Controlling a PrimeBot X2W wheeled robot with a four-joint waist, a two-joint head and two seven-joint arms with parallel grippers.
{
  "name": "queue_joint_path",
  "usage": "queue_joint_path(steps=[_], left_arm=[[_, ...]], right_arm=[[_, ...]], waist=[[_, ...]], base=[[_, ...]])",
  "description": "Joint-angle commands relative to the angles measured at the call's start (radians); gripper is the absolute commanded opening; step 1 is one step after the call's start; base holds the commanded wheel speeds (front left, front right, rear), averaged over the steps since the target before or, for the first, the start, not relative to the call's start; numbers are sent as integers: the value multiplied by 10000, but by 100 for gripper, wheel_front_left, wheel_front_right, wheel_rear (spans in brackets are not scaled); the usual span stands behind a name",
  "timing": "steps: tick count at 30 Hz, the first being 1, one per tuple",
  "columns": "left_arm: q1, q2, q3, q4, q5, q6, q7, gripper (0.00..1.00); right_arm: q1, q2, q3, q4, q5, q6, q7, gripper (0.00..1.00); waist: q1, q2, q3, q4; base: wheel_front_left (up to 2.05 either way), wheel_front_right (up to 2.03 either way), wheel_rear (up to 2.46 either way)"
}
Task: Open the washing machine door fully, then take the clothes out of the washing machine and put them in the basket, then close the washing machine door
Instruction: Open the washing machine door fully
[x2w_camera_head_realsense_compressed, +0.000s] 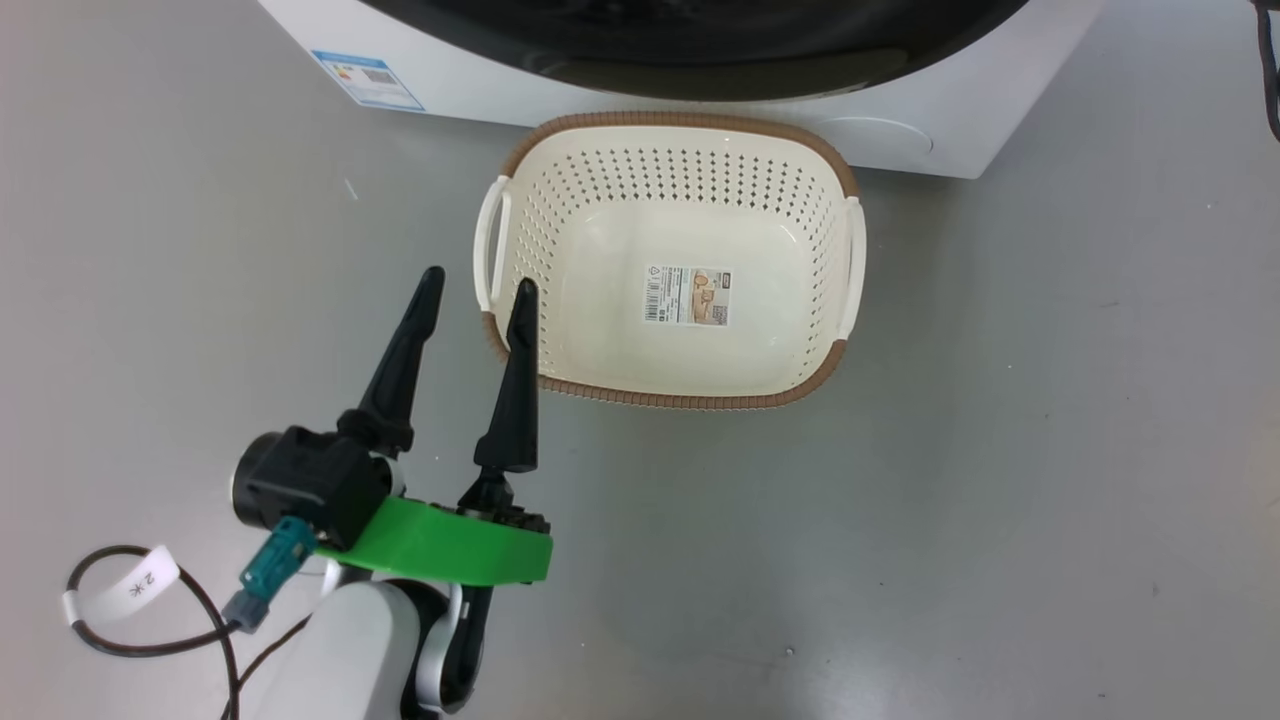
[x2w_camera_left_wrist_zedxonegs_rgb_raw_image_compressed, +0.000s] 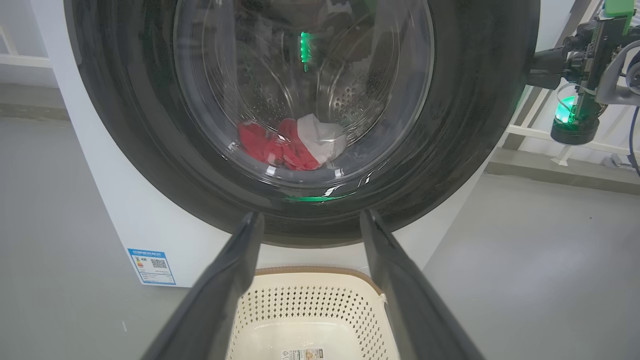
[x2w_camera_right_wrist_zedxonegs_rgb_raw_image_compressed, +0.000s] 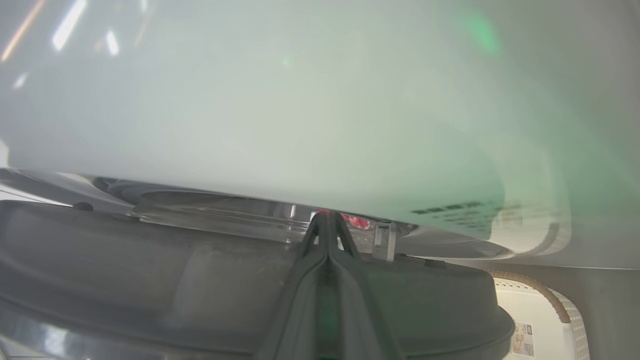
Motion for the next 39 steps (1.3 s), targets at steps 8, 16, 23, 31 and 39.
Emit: queue_joint_path(steps=[8,16,23,31,39], left_arm=[[-228,108,275,-138,-60,-85,-120,100],[-207,100,371,-112,-11,-98,-120,100],[-157,97,407,-91,28,-109,-120,100],[-86,95,436,-74,27,-127,-120,100],[-38,105,503,-50,25,-118,-120,100]], right_arm=[[-450,337,-210,36,-511,6,537,0],[-262,522,-477,-210,-532,6,1039,0],[87,622,-561,-502,-533,6,1454,0],[595,660,-452,-841,-263,6,1990,0],[1059,663,191,-1039,604,6,2115,0]], waist=[[-1,-1,-28,67],[-1,-1,-173,-25],[-1,-1,-347,-111],[-1,-1,-513,-148],[-1,-1,-735,-213]], base=[[0,0,0],[0,0,0],[0,0,0],[0,0,0],[0,0,0]])
